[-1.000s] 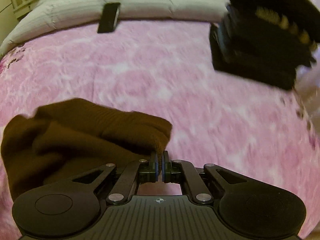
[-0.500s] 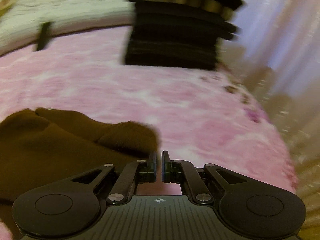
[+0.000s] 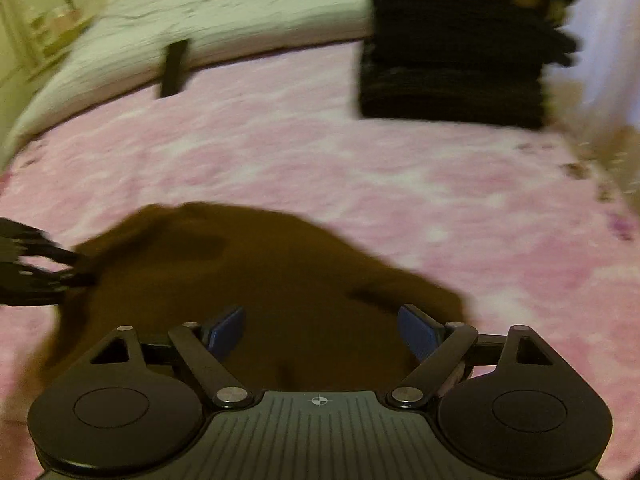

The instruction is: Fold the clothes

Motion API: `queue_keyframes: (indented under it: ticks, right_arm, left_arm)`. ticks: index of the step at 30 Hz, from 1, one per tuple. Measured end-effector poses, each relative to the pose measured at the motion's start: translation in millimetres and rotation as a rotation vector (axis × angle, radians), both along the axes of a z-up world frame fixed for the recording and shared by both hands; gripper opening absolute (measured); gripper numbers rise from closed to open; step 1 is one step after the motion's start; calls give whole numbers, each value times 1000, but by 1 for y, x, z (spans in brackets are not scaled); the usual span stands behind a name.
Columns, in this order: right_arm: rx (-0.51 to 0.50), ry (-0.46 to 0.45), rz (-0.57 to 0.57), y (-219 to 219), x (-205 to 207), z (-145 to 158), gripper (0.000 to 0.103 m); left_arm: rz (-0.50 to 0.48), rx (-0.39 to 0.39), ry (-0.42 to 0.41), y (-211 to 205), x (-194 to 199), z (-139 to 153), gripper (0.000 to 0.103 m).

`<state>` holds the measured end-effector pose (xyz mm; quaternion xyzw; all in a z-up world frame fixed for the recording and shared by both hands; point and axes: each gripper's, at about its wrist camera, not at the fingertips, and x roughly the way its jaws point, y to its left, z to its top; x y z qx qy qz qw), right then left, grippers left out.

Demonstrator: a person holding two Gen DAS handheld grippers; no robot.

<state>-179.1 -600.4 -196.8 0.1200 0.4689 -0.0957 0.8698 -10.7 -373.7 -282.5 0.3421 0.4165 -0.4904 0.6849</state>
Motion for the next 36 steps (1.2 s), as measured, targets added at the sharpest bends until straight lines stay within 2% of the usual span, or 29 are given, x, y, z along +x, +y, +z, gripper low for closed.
queue_keyframes:
  ticks: [1,3,5,7,9,11,16,18,19,20,23,27,28,30,33,36]
  right_arm:
    - [33,3,18,7,6,-2,86]
    - [132,12,11,18,15,1,86]
    - [255,15,-42,20,19,6,86]
    - [422,11,-132,21,18,10,86]
    - [531,20,-182,25,18,12,86]
    - [583,28,-199,34,19,12,86]
    - [719,104,-246,58,17,-17,84]
    - [742,125,-278,60,10,-24,27]
    - [751,129,-297,59,3,-24,21]
    - [737,126,-310,55,-7,-20,12]
    - [638,119,-326,41,-41,4,7]
    - [458,142,-405,5,-111,42,7]
    - [407,164,-444,-7,-130,47,7]
    - [303,206,-519,-30,-166,57,7]
    - [200,263,-584,-56,-204,62,7]
    - [122,308,-613,-74,-231,57,7]
  left_arm:
    - [-21,-19,5,6,-5,10,1]
    - [-64,-60,14,19,-16,31,1]
    - [-111,-129,78,35,-31,61,1]
    - [-188,-197,161,54,-54,91,1]
    - [-265,-241,244,71,-80,111,1]
    - [-306,-267,306,83,-101,121,1]
    - [-303,-270,390,98,-126,115,1]
    - [-304,-263,409,101,-127,112,1]
    - [-305,-259,418,103,-127,110,1]
    - [-303,-257,436,104,-125,110,2]
    - [-294,-262,479,107,-115,111,5]
    - [-262,-263,437,107,-96,113,18]
    - [-251,-255,416,105,-92,112,19]
    - [-225,-241,378,100,-85,107,29]
    - [-178,-216,339,88,-78,90,42]
    - [-131,-186,330,66,-79,70,50]
